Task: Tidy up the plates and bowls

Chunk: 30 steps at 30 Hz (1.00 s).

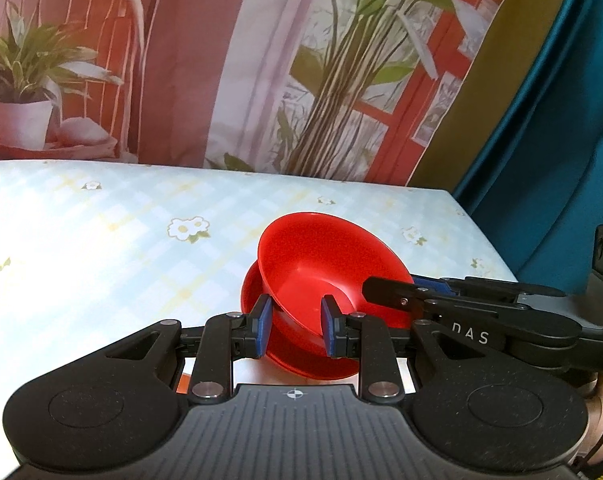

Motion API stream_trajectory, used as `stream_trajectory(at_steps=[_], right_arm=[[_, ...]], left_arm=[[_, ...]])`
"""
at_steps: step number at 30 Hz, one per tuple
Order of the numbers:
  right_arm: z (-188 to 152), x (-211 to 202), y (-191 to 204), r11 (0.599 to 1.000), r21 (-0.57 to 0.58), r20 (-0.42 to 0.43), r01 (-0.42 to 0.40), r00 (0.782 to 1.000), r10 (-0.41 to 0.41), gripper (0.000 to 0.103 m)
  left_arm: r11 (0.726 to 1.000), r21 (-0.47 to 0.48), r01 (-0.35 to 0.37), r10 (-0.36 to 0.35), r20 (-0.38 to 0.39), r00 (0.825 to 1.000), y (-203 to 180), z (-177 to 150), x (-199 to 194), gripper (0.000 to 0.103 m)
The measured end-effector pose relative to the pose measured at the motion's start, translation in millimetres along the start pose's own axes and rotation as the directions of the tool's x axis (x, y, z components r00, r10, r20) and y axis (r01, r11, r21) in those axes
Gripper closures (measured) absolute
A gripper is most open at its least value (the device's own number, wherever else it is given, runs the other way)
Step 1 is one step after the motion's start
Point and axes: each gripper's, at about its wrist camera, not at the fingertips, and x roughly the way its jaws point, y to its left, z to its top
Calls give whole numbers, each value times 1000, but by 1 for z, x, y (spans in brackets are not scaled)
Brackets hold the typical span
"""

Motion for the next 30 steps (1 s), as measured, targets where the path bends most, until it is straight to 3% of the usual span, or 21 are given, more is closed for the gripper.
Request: stream_trajectory(at_steps=[30], right_arm=[[-3, 11, 5, 1000, -30, -37, 6, 999, -7, 82]], left_arm=[[999, -26, -26, 25, -30, 999, 2, -3, 11, 76]])
